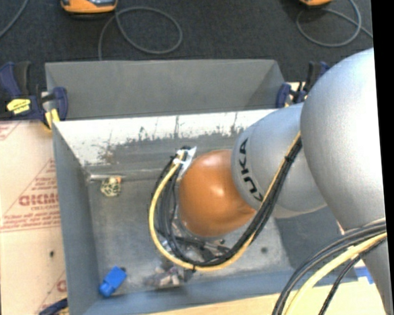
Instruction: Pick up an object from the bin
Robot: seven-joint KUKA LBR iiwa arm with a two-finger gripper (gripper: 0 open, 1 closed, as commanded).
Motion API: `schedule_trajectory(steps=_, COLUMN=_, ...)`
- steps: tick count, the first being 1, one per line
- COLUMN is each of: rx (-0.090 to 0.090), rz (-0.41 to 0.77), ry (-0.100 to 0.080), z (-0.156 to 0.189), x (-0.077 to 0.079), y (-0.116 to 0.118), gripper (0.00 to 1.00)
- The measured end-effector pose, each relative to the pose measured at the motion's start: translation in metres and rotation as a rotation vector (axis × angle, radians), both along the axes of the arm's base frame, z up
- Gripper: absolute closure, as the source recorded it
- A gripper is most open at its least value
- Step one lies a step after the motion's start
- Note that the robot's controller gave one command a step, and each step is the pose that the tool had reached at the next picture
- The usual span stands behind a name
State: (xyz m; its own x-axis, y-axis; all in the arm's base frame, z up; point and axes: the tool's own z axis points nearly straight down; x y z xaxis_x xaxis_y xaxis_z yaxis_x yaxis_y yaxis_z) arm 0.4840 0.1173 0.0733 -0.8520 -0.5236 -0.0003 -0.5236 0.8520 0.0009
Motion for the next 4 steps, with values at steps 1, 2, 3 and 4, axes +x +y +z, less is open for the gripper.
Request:
schedule_trajectory(steps=1, rx=0.0, rz=-0.001, ry=0.0, z=0.0, x=0.0, y=0.0, gripper=1.0)
schedule_trajectory(steps=2, rx=0.0, rz=-0.011, ry=0.0, z=0.025, x=-0.004, y=-0.004, gripper=1.0)
schedule_trajectory(steps=3, rx=0.002, rz=-0.022, ry=-0.006, z=0.039, x=-0.001, y=-0.002, gripper=1.0)
schedule_trajectory(steps=4, rx=-0.002, rz=-0.042, ry=0.008, z=0.076, x=-0.01, y=-0.006, gripper=1.0)
